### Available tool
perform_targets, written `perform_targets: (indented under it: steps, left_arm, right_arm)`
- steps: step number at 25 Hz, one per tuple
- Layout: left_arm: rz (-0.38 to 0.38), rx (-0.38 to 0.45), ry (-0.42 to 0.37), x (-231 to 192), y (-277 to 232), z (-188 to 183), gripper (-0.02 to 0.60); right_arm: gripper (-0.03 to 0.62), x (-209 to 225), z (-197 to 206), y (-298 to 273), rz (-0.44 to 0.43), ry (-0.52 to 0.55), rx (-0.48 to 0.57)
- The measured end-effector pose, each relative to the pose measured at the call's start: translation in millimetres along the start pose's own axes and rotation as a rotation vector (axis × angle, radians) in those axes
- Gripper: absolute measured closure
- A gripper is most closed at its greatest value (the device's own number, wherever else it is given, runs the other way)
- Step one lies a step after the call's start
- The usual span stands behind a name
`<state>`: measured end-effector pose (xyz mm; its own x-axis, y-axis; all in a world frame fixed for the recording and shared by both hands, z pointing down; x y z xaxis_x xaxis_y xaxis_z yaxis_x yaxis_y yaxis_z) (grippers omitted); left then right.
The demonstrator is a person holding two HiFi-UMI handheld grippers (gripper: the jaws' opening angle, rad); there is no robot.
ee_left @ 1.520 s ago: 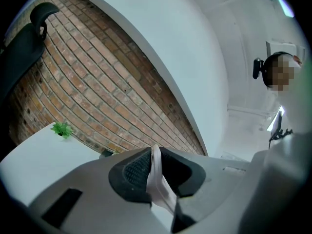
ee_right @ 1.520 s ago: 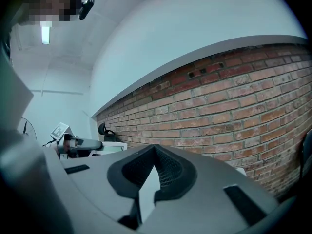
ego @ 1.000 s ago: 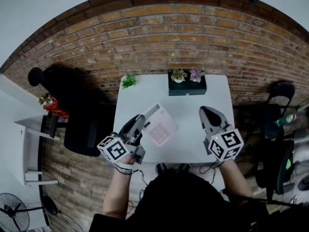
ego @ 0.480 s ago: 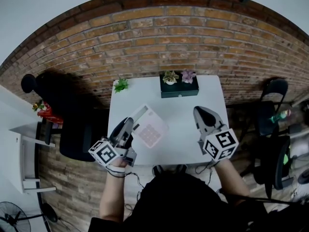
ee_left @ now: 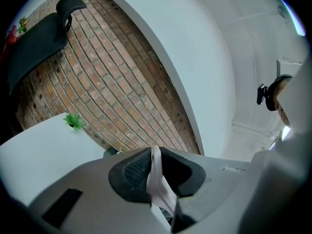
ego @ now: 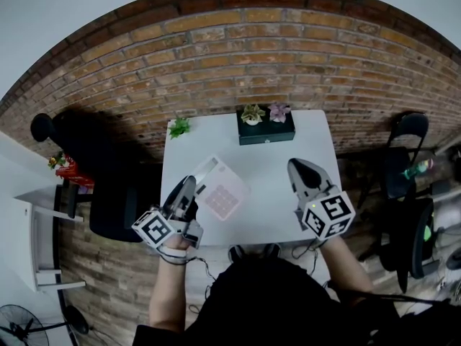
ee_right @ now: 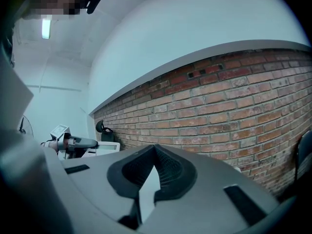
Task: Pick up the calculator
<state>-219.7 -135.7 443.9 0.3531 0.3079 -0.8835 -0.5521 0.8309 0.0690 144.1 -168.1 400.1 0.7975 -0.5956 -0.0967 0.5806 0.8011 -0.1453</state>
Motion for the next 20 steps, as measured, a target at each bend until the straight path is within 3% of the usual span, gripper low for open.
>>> perform_targets:
  steps: [20]
  left_arm:
    - [0.023,0.019,0.043,-1.1,4.0,1.7,0.531]
  right_arm:
    - [0.591,0.6,0.4,2.4,0.002,-0.004,0.004]
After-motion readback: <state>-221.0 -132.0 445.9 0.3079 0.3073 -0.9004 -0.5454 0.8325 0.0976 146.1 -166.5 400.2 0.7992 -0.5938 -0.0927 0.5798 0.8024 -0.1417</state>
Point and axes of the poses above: the fingertips, and each gripper's own axes: y backward along the fingers, x to its right, z out of its underside, the point moved 9 cm from there along y, backward along the fingers, and after that the axes turned 13 degrees about y, right-handed, at the moved point
